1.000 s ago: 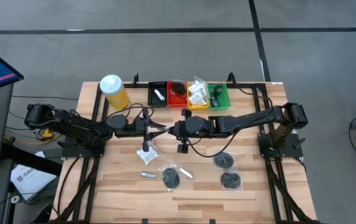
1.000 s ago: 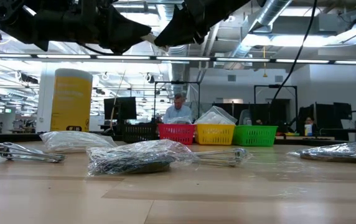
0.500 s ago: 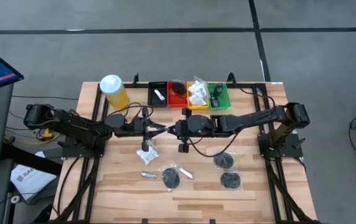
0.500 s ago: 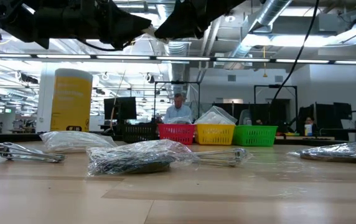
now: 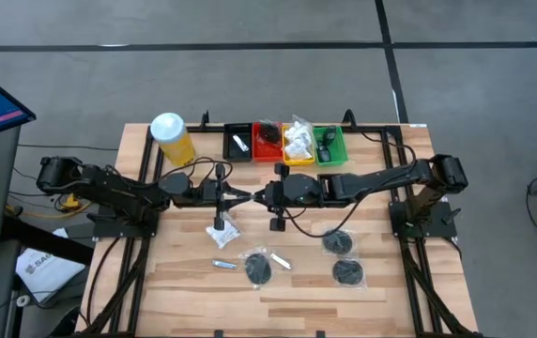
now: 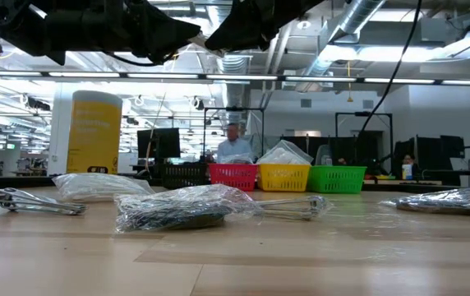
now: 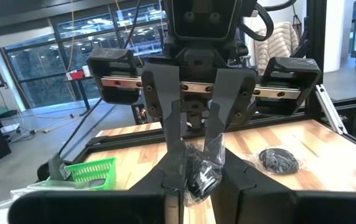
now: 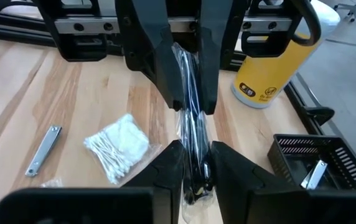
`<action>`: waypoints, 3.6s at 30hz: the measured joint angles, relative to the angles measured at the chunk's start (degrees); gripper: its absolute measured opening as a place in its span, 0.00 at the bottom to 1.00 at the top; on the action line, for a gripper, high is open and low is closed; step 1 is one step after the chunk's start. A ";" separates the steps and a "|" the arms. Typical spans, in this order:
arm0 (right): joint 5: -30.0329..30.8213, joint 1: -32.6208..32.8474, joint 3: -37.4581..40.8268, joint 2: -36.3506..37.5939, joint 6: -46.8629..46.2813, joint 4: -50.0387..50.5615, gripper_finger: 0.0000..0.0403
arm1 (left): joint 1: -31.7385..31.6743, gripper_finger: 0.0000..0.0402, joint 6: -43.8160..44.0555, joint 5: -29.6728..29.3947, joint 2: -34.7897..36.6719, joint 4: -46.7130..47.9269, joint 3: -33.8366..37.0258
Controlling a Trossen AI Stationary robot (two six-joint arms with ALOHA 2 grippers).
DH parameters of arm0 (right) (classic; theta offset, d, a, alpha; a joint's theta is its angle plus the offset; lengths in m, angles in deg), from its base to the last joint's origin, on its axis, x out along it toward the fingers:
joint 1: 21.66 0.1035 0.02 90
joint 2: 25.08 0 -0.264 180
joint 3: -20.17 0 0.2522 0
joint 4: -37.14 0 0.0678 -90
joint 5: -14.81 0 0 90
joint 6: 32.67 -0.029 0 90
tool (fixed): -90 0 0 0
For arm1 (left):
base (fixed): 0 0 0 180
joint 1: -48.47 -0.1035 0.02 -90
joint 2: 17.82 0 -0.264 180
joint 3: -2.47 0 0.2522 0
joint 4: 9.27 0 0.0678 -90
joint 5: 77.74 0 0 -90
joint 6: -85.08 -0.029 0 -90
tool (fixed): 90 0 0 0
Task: Pick & Place Travel size toiletries
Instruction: Put the nail cutter into the black bin
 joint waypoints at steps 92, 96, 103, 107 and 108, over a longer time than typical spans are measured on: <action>1.87 -1.73 -0.03 0.15 -10.86 18.72 0.55 | -31.01 0.10 14.47 -17.79 -26.25 64.96 -39.58; 1.88 -1.73 -0.03 0.15 -10.86 18.72 0.55 | -31.01 0.13 14.46 -17.75 -26.25 64.94 -39.58; 1.87 -1.73 -0.03 0.15 -10.86 18.72 0.55 | -31.01 0.19 14.45 -17.79 -26.23 64.94 -39.58; 1.87 -1.73 -0.03 0.15 -10.86 18.72 0.55 | -31.01 0.20 14.21 -17.84 -26.23 64.94 -39.58; 1.87 -1.73 -0.03 0.15 -10.86 18.72 0.55 | -31.01 0.20 14.19 -17.88 -26.23 64.94 -39.58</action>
